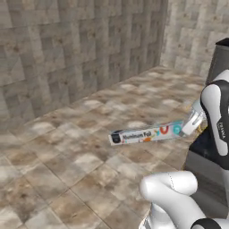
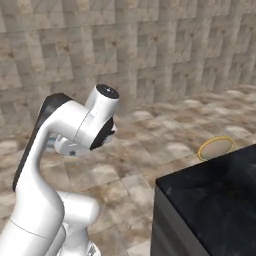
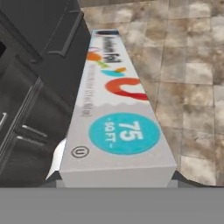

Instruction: Retrieve the tupperware and aluminum foil from the cabinet and place them on the dining counter near the plate with avocado and tomato to prepare for storing leftovers.

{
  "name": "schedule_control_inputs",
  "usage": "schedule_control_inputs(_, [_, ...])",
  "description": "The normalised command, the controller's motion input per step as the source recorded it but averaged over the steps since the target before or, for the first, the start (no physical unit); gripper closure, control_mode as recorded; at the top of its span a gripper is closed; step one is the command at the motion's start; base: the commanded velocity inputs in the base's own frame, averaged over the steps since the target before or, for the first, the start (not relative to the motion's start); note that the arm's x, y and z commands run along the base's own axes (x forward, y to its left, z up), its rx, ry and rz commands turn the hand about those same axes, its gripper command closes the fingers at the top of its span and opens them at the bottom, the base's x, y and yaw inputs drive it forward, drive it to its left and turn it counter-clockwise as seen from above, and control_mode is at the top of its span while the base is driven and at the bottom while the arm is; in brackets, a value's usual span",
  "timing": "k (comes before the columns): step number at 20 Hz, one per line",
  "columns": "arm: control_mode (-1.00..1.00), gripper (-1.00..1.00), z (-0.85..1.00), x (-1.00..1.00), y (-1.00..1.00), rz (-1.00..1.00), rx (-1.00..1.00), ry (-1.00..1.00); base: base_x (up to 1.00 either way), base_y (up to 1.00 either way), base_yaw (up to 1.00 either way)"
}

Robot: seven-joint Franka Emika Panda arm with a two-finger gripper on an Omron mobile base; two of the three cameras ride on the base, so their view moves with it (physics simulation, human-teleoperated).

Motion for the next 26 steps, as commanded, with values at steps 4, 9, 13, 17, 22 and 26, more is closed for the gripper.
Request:
schedule_control_inputs(4, [1.0, 1.0, 0.0, 0.0, 0.0, 0.0, 0.0, 0.0, 1.0, 0.94, -0.22])
schedule_control_inputs(9, [1.0, 1.0, 0.0, 0.0, 0.0, 0.0, 0.0, 0.0, 0.95, 0.65, -0.54])
schedule_control_inputs(13, [1.0, 1.0, 0.0, 0.0, 0.0, 0.0, 0.0, 0.0, 0.74, 0.57, -0.67])
schedule_control_inputs(17, [1.0, 1.0, 0.0, 0.0, 0.0, 0.0, 0.0, 0.0, 0.65, 0.6, -0.71])
schedule_control_inputs(22, [1.0, 1.0, 0.0, 0.0, 0.0, 0.0, 0.0, 0.0, 0.69, 0.66, -0.69])
schedule_control_inputs(26, [1.0, 1.0, 0.0, 0.0, 0.0, 0.0, 0.0, 0.0, 0.75, 0.8, -0.67])
